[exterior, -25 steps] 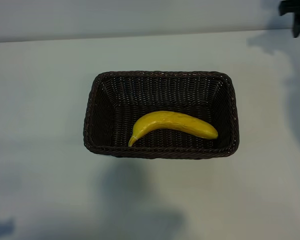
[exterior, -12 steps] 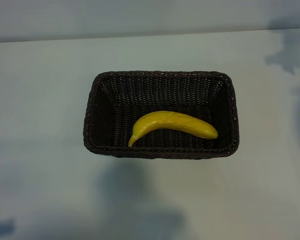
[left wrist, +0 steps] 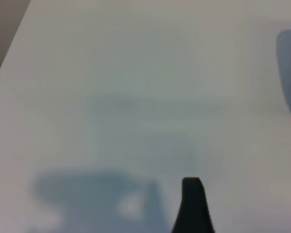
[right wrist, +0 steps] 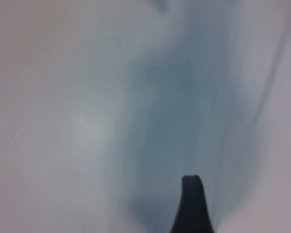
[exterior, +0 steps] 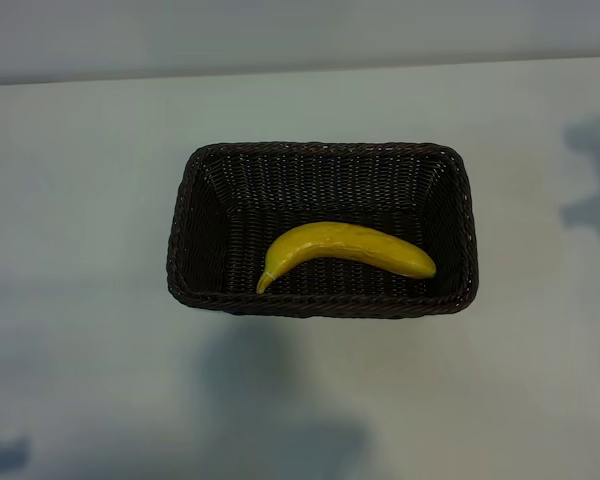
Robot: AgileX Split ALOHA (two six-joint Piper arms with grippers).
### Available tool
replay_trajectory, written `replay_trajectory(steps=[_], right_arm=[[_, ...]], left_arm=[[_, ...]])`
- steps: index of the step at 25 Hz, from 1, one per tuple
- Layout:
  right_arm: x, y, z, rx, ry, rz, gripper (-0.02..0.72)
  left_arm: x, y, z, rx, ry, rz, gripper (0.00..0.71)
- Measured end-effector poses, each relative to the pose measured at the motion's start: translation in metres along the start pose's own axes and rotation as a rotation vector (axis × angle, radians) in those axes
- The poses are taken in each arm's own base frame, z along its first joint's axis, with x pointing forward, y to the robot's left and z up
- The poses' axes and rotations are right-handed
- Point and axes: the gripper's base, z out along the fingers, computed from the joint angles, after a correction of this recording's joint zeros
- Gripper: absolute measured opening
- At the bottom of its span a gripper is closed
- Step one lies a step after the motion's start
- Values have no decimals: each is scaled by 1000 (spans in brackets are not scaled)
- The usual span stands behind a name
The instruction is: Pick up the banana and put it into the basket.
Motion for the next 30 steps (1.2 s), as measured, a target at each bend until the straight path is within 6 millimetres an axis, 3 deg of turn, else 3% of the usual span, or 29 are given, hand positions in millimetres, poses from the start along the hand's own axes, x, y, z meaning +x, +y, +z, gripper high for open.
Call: replay_trajectory(steps=[6, 15, 21, 30], right_arm=[[67, 6, -8, -35, -41, 24, 547], [154, 13, 11, -42, -215, 43, 547], [183, 14, 7, -36, -391, 55, 547], [204, 13, -7, -29, -569, 68, 547]], left_arm=[[0, 0, 0, 0, 0, 0, 562], [0, 0, 0, 0, 0, 0, 562], [0, 0, 0, 0, 0, 0, 562], [0, 0, 0, 0, 0, 0, 562]])
